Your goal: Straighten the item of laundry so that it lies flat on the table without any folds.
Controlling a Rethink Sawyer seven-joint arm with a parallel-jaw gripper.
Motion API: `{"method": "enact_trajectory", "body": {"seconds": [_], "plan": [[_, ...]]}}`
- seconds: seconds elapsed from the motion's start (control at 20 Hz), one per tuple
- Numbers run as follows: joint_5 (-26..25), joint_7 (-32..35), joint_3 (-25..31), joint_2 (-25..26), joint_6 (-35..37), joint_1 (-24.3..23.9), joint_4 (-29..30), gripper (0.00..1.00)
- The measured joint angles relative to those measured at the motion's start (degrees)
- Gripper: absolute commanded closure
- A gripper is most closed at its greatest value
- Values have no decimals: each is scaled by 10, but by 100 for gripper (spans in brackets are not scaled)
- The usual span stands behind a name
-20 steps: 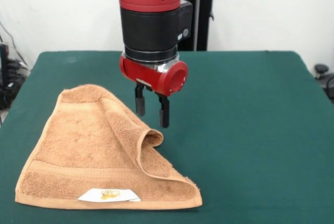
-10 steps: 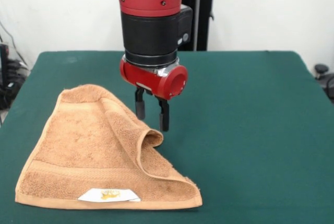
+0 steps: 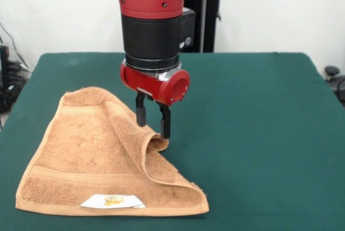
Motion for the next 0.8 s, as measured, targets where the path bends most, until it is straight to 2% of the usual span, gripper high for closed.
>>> {"method": "enact_trajectory", "body": {"seconds": [0.8], "plan": [[0,0,-1,26,0,-25,0,0]]}}
